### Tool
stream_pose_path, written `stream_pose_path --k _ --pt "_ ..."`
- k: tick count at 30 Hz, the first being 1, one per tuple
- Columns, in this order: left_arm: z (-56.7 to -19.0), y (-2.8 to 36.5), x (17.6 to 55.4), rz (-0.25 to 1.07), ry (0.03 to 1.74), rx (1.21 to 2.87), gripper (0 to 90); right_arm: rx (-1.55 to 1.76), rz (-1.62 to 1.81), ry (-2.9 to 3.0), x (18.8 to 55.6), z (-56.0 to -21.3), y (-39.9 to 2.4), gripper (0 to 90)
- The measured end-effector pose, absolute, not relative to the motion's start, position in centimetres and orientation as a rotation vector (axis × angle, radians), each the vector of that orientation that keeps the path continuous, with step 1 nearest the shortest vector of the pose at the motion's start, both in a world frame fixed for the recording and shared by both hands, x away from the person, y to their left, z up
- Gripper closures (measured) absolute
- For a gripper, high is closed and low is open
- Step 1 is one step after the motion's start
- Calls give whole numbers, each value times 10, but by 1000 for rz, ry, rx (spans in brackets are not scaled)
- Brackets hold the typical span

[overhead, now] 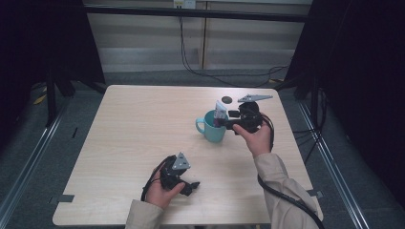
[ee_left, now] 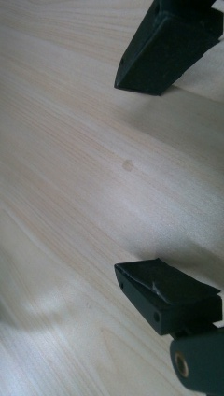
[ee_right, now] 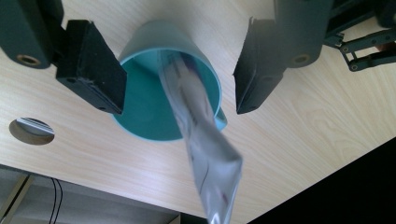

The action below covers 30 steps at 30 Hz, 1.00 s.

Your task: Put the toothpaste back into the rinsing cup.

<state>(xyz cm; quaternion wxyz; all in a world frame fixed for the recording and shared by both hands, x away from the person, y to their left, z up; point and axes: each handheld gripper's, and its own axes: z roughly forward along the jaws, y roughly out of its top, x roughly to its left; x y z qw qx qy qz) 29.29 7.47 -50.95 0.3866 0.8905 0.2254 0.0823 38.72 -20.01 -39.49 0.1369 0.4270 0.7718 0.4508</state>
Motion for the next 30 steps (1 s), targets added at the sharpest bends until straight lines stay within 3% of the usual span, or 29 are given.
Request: stream_pose_path --k 30 --pt "-509 75 293 206 563 2274 102 1207 1259 2300 363 -396 -203 226"
